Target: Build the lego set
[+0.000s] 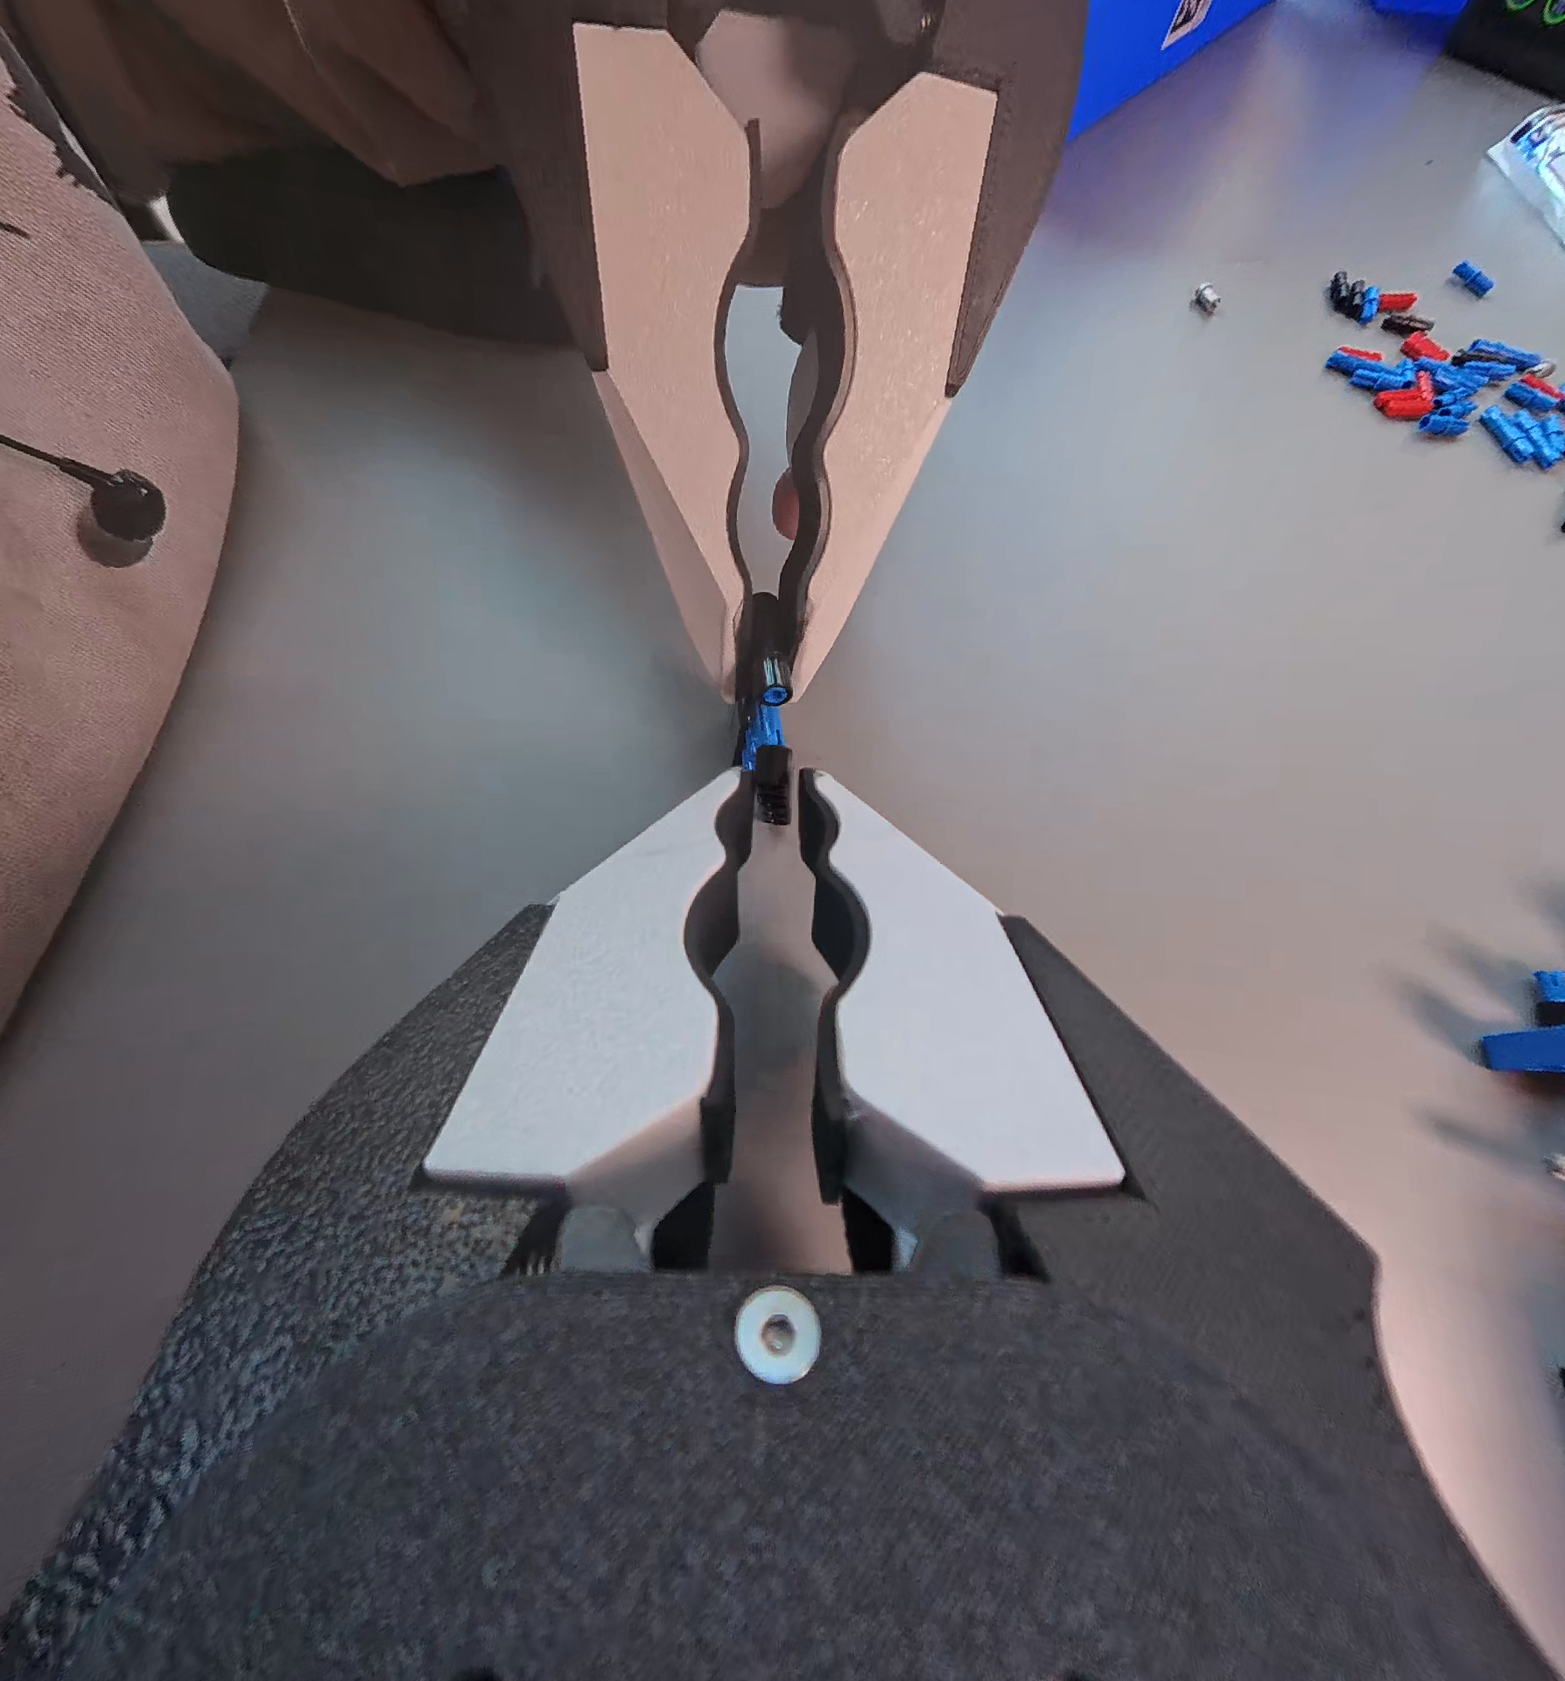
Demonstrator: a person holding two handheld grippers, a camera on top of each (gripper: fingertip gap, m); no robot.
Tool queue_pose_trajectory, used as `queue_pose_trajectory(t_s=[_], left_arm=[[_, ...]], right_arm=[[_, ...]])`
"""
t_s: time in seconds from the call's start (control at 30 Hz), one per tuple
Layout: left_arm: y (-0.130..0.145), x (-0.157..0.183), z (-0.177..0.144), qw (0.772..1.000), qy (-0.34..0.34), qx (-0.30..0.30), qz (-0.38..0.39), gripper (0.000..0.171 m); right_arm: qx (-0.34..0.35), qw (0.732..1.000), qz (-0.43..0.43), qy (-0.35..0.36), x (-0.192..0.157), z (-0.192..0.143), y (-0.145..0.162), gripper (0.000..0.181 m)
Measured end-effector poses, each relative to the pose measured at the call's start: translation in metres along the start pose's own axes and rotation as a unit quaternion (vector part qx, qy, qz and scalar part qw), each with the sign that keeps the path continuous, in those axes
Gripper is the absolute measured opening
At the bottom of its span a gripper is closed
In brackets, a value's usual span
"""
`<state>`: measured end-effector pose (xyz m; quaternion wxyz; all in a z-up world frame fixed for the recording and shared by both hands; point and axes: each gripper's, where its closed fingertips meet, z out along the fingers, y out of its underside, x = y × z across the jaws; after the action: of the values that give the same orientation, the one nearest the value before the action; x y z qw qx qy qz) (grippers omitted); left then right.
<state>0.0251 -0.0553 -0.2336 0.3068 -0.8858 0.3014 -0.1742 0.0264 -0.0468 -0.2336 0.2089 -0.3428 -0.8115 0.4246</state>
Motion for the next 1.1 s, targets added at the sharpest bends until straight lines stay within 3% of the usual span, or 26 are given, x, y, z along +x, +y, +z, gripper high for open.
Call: queue_pose_trajectory(t_s=[0.23,0.53,0.73,0.87,0.93,1.0,1.1], left_arm=[[0.000,0.004,0.001,0.999,-0.010,-0.001,0.032,0.006],[-0.003,-0.003,0.002,0.994,-0.072,-0.031,0.083,0.006],[-0.007,-0.002,0.000,0.997,-0.042,0.002,0.064,0.005],[-0.011,-0.003,0.002,0.993,-0.069,0.012,0.092,0.005],[-0.015,-0.007,-0.002,0.983,-0.110,0.037,0.141,0.005],[-0.021,-0.008,-0.013,0.966,-0.158,0.087,0.188,0.006],[-0.023,-0.010,-0.022,0.921,-0.252,0.113,0.275,0.006]], right_arm=[[-0.021,0.999,-0.012,-0.024,-0.006,-0.002,0.000,0.005],[-0.173,0.983,-0.056,-0.025,0.000,-0.005,0.004,0.004],[-0.184,0.980,-0.067,-0.020,0.000,-0.007,0.000,0.004],[-0.194,0.978,-0.075,-0.006,0.002,-0.011,0.001,0.004],[-0.198,0.974,-0.111,0.026,0.005,-0.014,-0.001,0.004],[-0.158,0.975,-0.140,0.070,0.009,-0.019,-0.014,0.005],[-0.121,0.961,-0.208,0.138,0.010,-0.021,-0.026,0.005]])
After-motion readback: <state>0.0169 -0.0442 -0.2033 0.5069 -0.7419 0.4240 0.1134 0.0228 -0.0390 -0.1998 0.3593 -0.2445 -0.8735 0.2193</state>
